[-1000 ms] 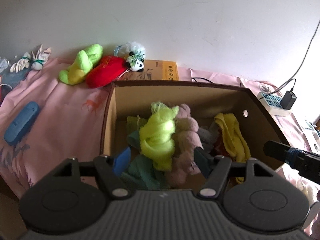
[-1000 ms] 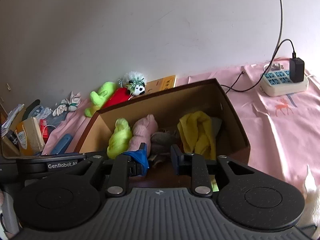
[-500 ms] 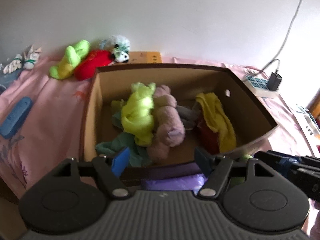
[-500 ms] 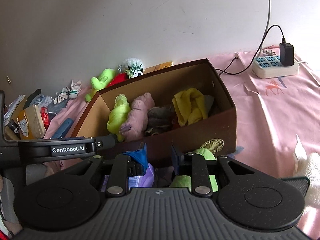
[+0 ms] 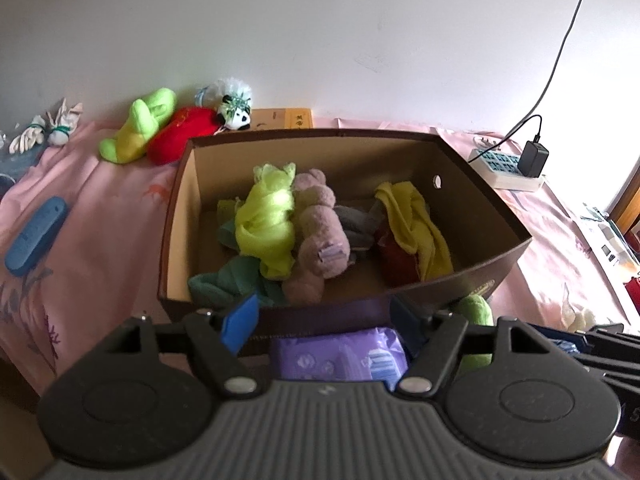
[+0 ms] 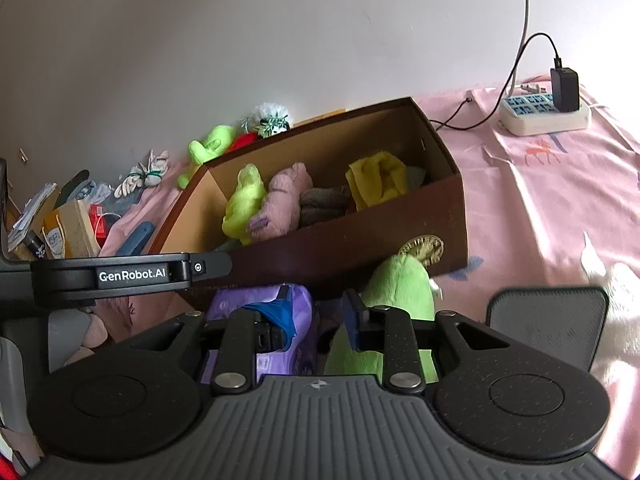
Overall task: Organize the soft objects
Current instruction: 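Withdraw both open tools from the box toward the green pear plush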
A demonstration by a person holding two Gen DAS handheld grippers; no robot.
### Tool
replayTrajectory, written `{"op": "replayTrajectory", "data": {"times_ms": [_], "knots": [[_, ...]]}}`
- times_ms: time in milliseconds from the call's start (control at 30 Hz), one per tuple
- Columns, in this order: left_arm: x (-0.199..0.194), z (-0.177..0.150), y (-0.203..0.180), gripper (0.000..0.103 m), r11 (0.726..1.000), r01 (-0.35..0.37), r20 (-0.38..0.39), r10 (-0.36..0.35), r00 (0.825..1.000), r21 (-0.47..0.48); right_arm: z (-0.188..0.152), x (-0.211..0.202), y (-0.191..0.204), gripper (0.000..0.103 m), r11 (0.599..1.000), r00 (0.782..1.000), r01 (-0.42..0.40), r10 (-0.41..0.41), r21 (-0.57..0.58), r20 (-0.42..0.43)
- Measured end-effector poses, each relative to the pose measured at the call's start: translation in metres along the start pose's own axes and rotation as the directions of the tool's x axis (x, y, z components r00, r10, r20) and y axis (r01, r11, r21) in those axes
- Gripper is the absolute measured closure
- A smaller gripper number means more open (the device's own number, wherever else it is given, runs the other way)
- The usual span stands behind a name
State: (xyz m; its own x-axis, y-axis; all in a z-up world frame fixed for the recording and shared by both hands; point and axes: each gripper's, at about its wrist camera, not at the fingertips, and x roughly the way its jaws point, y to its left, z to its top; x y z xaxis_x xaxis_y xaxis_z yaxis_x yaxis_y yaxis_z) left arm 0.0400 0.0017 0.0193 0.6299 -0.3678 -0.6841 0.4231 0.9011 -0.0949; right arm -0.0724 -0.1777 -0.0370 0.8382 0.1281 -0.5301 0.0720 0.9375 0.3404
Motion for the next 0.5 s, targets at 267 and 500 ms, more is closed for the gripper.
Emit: {"op": "replayTrajectory", "data": {"times_ms": [267,500], "knots": [[-0.007,-0.017,-0.011,0.029,1.0,0.008,-0.022,-0.008,1.0,0.019,-0.019,-0.009,-0.007,0.093,1.0,0.999,0.0,0.001,0.007,-0.038],[-0.008,-0.034,-0.026,0.028,0.999,0.025,-0.056,-0.022,0.998,0.048,-0.037,-0.02,-0.016,0.092,1.0,0.997,0.009,-0.009,0.001,-0.072]]}}
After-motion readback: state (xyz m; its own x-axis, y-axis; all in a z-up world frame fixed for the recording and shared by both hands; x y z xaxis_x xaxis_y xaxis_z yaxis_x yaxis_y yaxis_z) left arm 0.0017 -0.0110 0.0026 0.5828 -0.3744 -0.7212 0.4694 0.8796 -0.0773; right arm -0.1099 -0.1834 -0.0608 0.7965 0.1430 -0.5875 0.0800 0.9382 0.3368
